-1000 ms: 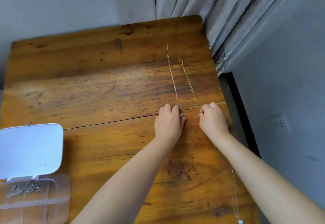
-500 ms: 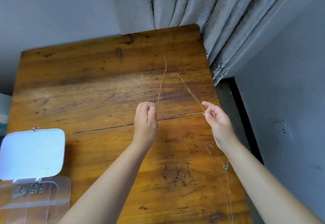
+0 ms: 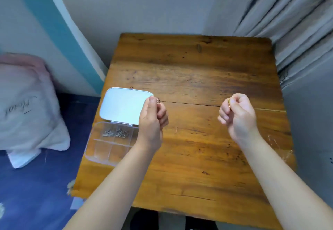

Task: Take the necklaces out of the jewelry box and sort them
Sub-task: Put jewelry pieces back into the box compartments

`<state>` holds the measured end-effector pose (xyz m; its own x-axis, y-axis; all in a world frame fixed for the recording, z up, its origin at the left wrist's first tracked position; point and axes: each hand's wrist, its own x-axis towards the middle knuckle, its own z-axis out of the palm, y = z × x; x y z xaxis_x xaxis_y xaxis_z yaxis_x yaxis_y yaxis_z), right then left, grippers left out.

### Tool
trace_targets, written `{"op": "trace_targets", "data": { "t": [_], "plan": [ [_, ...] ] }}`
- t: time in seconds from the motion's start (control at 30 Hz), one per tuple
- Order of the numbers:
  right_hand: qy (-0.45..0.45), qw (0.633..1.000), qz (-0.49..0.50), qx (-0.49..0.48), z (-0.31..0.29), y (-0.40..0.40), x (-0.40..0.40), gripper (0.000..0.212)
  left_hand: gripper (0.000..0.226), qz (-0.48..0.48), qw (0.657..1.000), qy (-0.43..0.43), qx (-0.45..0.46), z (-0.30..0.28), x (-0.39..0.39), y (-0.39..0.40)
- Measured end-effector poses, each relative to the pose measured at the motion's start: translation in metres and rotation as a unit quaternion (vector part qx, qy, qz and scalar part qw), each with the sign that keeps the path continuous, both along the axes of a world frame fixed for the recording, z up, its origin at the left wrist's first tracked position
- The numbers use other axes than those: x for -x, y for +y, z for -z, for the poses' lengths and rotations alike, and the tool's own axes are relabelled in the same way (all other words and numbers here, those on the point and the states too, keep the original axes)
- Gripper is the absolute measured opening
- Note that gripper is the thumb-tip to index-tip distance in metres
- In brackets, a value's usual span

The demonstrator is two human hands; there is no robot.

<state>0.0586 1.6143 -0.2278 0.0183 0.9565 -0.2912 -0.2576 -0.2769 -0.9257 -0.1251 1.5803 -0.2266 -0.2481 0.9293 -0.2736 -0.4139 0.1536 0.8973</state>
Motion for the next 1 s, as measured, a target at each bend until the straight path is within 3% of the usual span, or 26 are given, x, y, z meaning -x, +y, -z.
{"op": "trace_targets", "data": {
  "t": [0.13, 0.3, 0.5, 1.0],
  "plan": [
    [0.004, 0.999, -0.048, 0.008, -0.011, -0.045, 0.080, 0.032, 0.050, -0.006, 0.995, -0.104, 0.000, -0.012, 0.068, -0.058],
    [0.088, 0.991, -0.094, 0.024, -0.010, -0.095, 0.176, 0.034, 0.043, 0.037, 0.987, -0.152, -0.041, -0.024, 0.152, -0.111],
    [0.133, 0.986, -0.090, 0.039, 0.000, -0.112, 0.239, 0.034, 0.054, -0.074, 0.946, -0.314, 0.021, -0.018, 0.212, -0.132],
    [0.207, 0.974, -0.003, 0.096, 0.040, -0.100, 0.280, 0.035, 0.052, -0.056, 0.931, -0.361, -0.005, -0.026, 0.255, -0.111]
  ]
}}
